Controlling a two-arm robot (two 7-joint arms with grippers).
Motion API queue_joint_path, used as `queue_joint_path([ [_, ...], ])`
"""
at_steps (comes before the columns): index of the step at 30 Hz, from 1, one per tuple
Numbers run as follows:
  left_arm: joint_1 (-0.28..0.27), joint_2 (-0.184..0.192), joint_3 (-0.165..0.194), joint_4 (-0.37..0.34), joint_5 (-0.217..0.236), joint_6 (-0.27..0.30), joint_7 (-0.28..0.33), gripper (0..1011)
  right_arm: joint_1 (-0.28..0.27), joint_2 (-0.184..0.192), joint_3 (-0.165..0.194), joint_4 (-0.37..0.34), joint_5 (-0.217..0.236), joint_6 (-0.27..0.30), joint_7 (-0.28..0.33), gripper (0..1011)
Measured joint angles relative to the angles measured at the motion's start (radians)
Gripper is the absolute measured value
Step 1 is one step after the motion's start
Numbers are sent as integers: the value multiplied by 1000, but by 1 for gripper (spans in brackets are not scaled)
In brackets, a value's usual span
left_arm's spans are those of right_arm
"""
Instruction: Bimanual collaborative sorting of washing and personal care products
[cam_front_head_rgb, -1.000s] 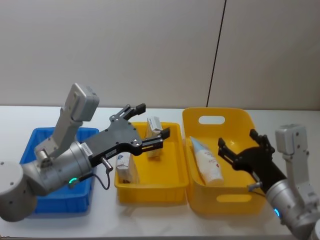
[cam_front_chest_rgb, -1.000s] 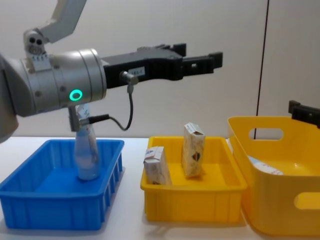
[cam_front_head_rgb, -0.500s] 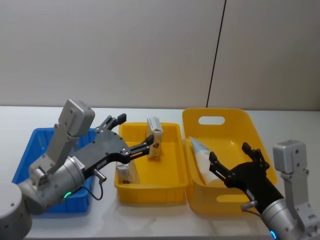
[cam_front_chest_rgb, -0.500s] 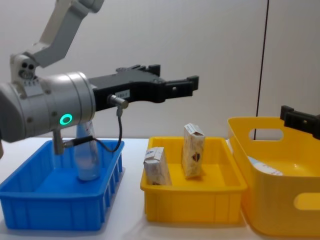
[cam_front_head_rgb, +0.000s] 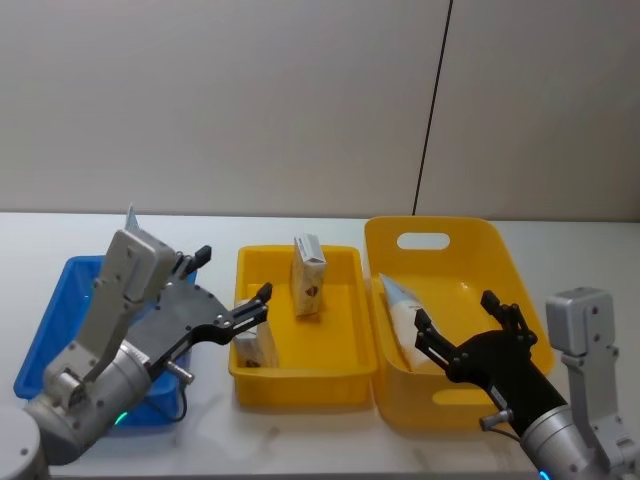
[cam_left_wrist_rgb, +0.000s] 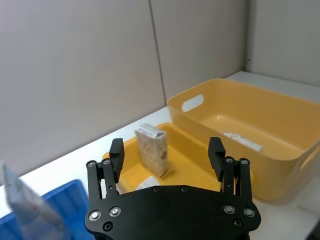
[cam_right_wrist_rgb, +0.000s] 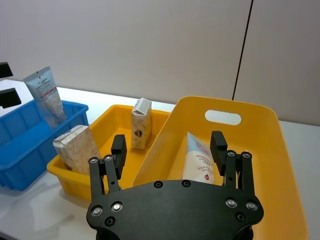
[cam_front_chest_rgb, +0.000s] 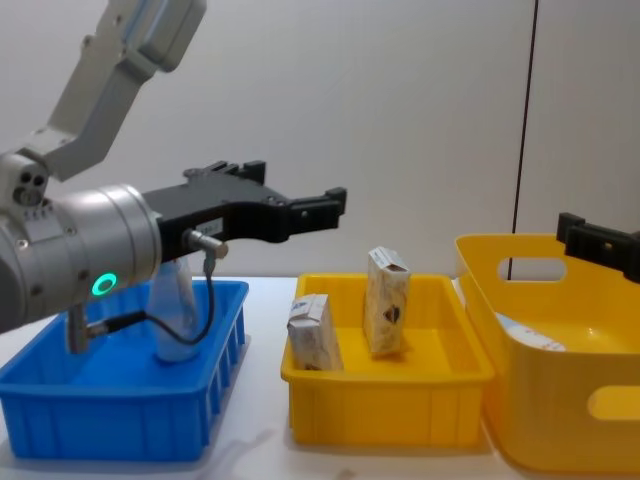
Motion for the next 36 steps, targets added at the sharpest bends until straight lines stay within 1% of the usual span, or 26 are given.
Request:
queue_joint_path([
  [1,10,3,-1,-7,8,2,21,1001,0,0,0,0,0,0,0,1002],
  [6,38,11,-3,-28,30,6,80,1001,0,0,0,0,0,0,0,1002],
  [10,66,19,-6,-49,54,11,140,1001,0,0,0,0,0,0,0,1002],
  [11,66,19,-6,-49,54,11,140,1001,0,0,0,0,0,0,0,1003],
  [13,85,25,-7,-63,69,15,180,1001,0,0,0,0,0,0,0,1003],
  [20,114,32,-10,-85,92,20,241,1001,0,0,0,0,0,0,0,1003],
  [25,120,34,-11,-89,97,21,255,1001,0,-1,1,0,0,0,0,1002],
  [36,120,34,-10,-90,98,21,257,1001,17,-7,-4,20,-6,-1,13,1002],
])
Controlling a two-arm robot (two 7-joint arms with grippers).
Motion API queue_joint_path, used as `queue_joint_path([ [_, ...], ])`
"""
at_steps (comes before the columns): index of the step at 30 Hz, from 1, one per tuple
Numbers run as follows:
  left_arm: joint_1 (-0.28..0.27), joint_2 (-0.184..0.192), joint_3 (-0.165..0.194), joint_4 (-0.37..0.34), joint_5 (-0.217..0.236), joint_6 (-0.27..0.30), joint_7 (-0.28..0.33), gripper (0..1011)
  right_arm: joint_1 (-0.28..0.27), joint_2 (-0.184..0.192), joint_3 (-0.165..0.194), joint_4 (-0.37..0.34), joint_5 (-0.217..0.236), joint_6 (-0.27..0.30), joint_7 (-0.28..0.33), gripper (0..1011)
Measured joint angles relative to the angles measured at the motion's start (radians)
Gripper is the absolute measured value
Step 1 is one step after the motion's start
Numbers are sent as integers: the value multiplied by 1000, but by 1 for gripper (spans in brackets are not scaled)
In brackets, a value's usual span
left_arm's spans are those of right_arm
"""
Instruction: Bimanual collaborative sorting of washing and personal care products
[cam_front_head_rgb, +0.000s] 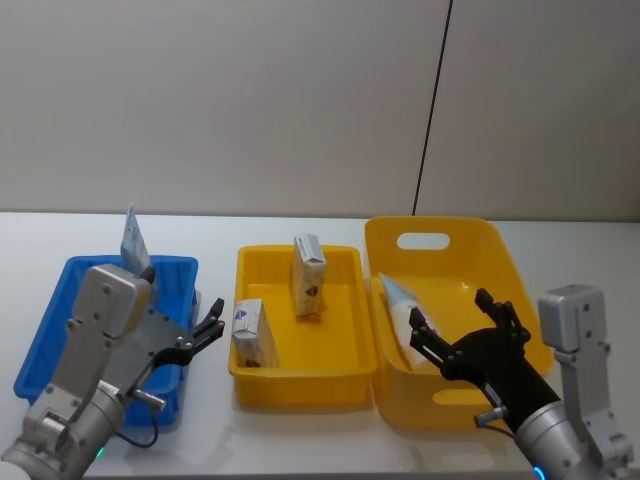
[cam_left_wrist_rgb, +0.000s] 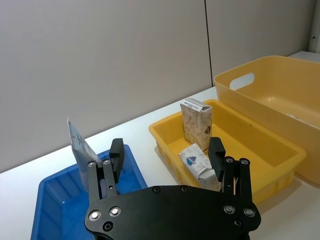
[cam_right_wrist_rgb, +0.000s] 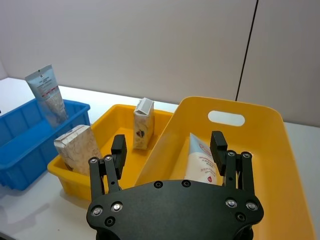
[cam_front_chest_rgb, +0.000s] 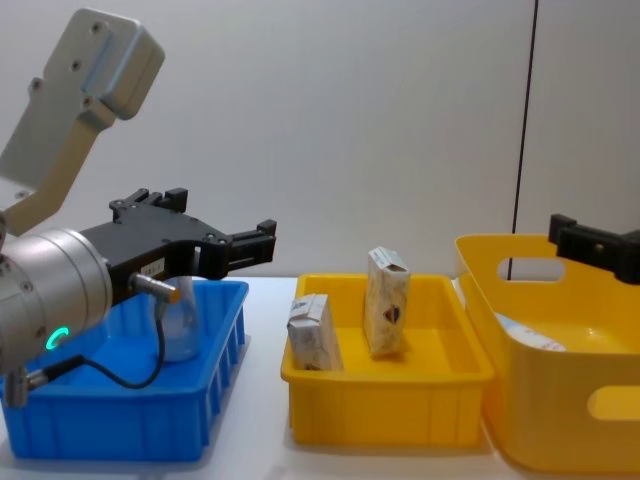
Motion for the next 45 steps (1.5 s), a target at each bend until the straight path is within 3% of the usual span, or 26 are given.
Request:
queue_joint_path([
  [16,0,0,0,0,0,0,0,1001,85,-25,-40,96,-17,-2,61,1002],
  [45,0,0,0,0,0,-1,0,1001,253,-103,-124,309,-48,5,184,1002],
])
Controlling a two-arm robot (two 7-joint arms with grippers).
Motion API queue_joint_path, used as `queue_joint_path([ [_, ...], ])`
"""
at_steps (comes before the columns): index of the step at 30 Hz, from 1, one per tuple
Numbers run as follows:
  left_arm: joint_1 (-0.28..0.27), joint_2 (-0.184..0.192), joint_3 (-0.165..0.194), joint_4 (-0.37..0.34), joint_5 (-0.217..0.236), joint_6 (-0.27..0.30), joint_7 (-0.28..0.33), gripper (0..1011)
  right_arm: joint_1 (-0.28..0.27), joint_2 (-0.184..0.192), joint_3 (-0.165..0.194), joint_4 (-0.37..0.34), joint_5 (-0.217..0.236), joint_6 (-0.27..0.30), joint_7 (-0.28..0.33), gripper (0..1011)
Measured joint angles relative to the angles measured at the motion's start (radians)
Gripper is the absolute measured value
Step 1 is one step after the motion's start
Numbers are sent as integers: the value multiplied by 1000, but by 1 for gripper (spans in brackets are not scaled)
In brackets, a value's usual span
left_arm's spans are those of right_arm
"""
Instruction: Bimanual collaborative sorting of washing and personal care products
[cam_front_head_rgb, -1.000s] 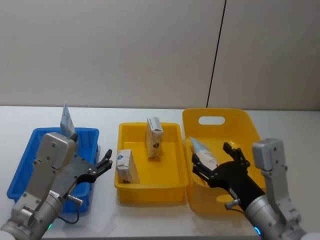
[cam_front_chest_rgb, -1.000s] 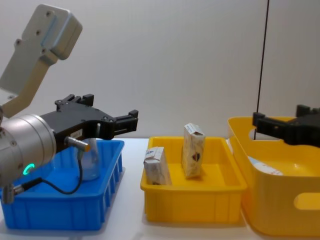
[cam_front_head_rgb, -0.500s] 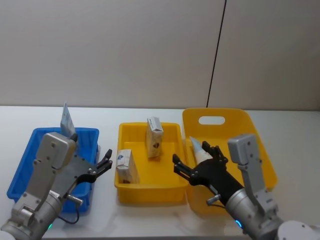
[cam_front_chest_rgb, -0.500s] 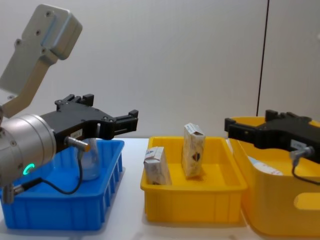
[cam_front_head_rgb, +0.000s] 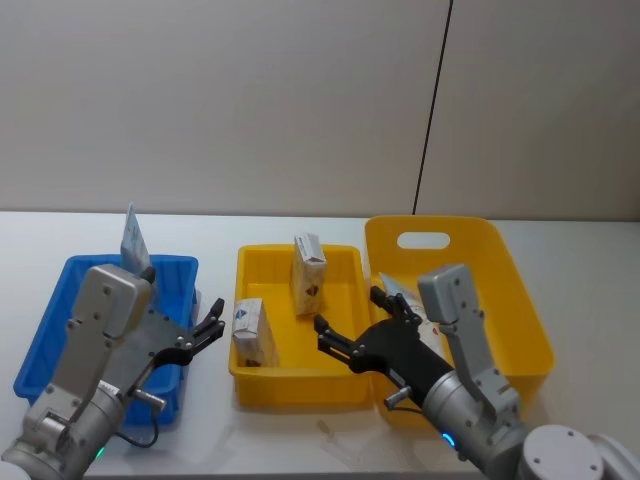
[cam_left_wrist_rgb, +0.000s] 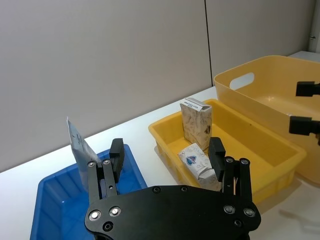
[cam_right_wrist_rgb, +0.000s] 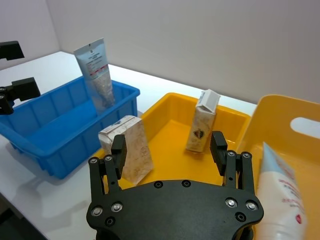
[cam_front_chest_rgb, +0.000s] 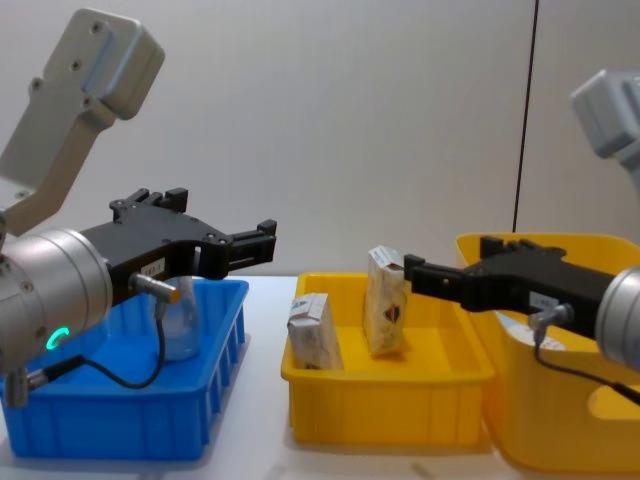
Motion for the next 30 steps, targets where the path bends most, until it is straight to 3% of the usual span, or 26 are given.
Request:
queue_joint_path([
  [16,0,0,0,0,0,0,0,1001,64,-36,-34,115,-16,-38,59,1002],
  [30,0,0,0,0,0,0,0,1001,93,-70,-52,183,-58,-67,47,1002],
])
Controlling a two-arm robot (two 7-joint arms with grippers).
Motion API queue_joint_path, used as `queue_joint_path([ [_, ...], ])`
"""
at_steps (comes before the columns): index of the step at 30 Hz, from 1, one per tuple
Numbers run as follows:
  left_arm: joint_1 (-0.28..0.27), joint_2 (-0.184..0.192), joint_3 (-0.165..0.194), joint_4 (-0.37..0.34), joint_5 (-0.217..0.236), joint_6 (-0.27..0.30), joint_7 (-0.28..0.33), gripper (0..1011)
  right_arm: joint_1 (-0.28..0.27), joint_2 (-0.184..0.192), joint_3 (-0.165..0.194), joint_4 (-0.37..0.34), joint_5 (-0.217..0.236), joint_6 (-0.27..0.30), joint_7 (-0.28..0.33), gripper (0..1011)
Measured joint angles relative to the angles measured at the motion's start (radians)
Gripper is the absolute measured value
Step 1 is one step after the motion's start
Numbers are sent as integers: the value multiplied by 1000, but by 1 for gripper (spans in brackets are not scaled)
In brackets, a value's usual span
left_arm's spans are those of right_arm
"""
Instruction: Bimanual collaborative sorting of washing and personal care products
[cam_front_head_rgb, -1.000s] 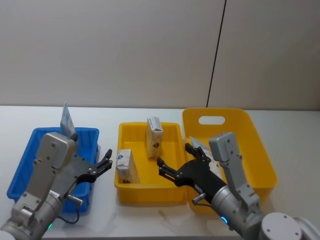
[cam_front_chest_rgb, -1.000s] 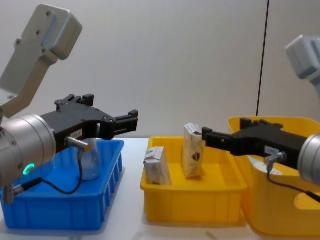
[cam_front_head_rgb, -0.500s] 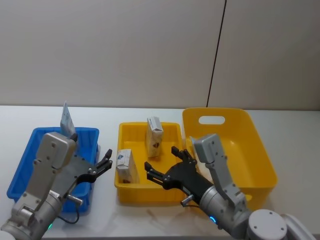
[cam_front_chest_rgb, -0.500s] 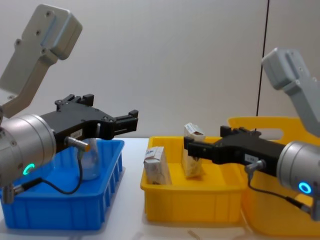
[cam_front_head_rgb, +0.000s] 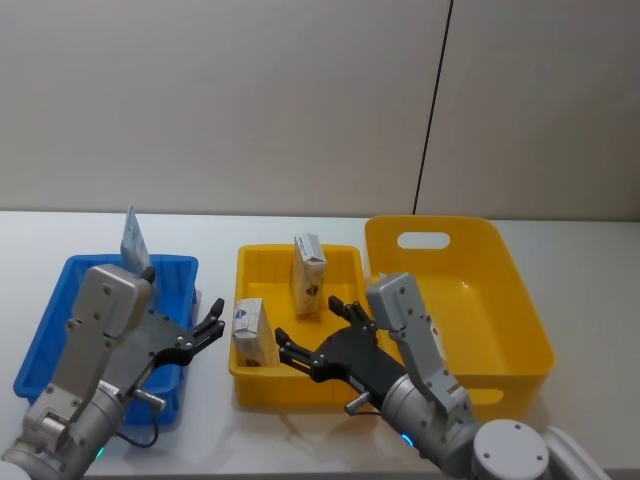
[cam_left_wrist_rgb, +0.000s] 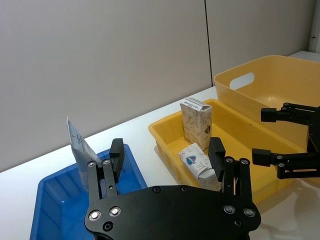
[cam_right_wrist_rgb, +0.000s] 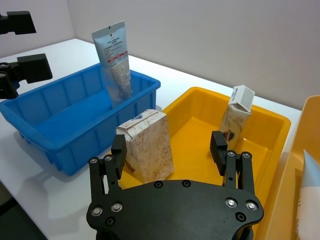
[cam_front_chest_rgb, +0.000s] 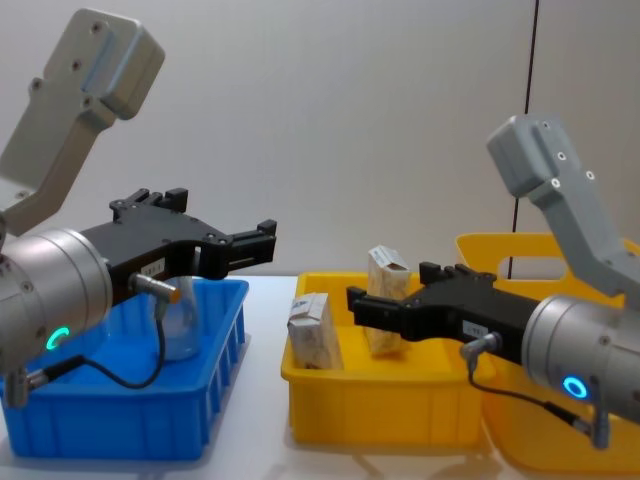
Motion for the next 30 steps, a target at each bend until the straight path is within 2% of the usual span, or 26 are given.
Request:
queue_joint_path([
  [19,0,0,0,0,0,0,0,1001,-13,-59,9,22,-57,-36,-107,1002],
  [30,0,0,0,0,0,0,0,1002,-49,-81,16,-12,-70,-40,-139,1002],
])
